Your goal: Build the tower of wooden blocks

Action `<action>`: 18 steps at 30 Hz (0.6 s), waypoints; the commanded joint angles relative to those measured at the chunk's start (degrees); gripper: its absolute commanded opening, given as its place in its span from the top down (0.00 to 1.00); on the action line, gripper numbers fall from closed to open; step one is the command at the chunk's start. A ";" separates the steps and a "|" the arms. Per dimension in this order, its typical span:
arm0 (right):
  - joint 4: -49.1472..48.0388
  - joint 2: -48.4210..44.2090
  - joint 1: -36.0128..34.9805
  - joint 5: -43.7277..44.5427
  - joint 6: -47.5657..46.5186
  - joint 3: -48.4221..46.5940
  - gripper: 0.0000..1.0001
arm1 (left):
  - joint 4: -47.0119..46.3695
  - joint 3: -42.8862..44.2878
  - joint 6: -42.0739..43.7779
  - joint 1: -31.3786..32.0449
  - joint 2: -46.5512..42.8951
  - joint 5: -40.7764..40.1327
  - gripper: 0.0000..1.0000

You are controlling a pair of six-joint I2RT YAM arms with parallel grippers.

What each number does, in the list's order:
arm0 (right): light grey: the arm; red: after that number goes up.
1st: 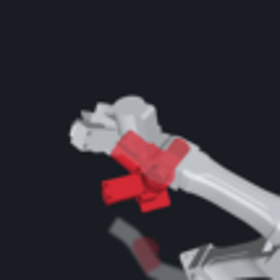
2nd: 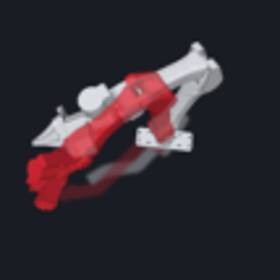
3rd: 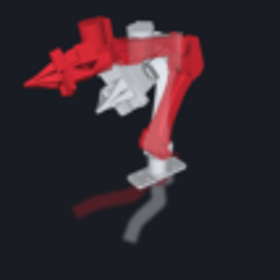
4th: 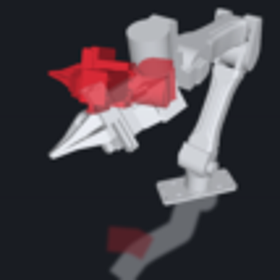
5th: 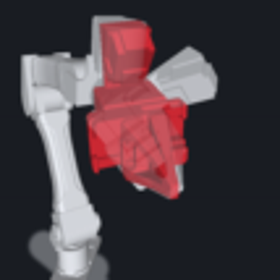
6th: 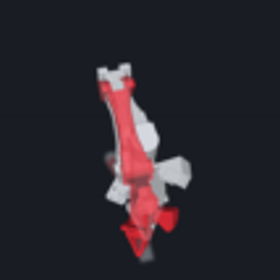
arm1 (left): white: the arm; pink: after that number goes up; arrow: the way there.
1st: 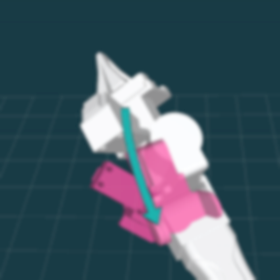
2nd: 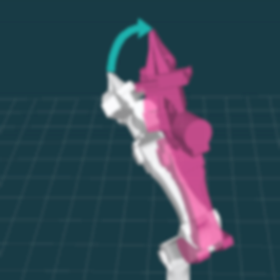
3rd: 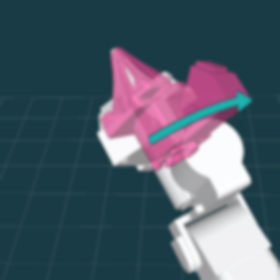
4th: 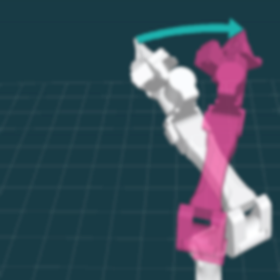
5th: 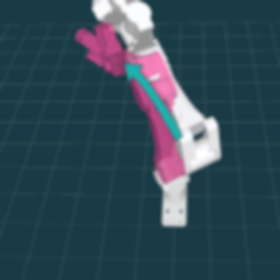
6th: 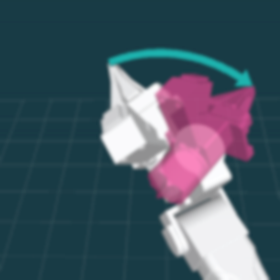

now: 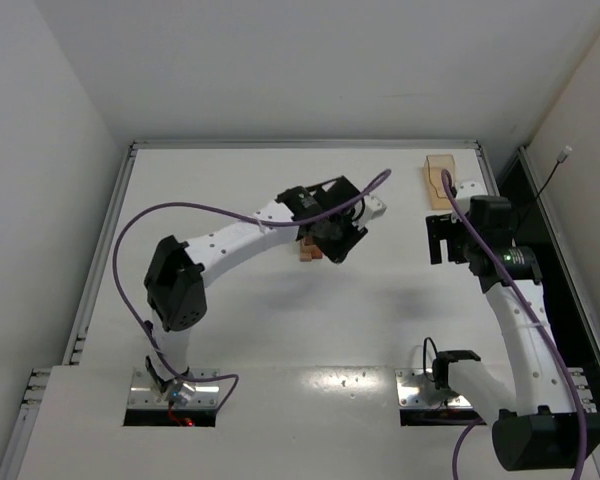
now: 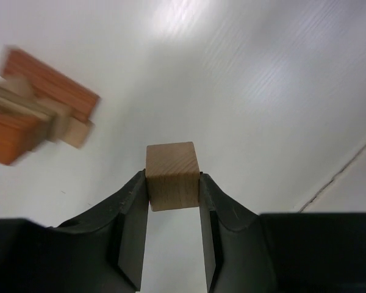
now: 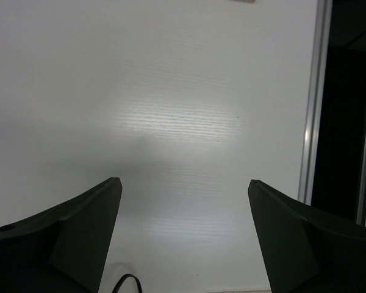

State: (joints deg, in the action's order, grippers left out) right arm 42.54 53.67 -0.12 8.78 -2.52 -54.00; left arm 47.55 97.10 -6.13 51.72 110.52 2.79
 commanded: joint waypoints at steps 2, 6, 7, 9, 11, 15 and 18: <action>-0.88 0.82 0.30 -8.67 1.73 -2.33 0.19 | 10.62 12.92 5.87 -3.03 -5.40 4.23 1.00; 1.04 3.01 0.30 -17.99 -0.29 -5.06 0.14 | 14.49 18.55 9.64 -6.54 -4.01 5.31 1.00; 1.05 3.80 0.30 -20.09 -0.29 -5.59 0.14 | 16.50 21.35 10.17 -8.38 -3.04 5.30 1.00; 1.57 4.42 0.30 -20.73 -0.29 -7.17 0.12 | 17.23 23.39 10.88 -10.67 -1.45 6.44 1.00; 1.58 5.04 0.30 -20.73 -0.29 -7.87 0.12 | 17.23 23.93 10.88 -13.40 0.04 6.44 1.00; 1.58 5.66 0.30 -20.73 -0.29 -8.49 0.12 | 17.75 25.24 11.49 -16.03 2.59 6.44 1.00; 1.58 6.18 0.30 -20.73 -0.29 -8.49 0.12 | 18.46 25.77 11.49 -16.57 4.96 6.44 1.00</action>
State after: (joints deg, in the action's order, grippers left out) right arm 44.47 59.37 -0.12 -10.31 -2.63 -60.14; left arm 64.05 120.38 4.12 34.89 114.06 8.32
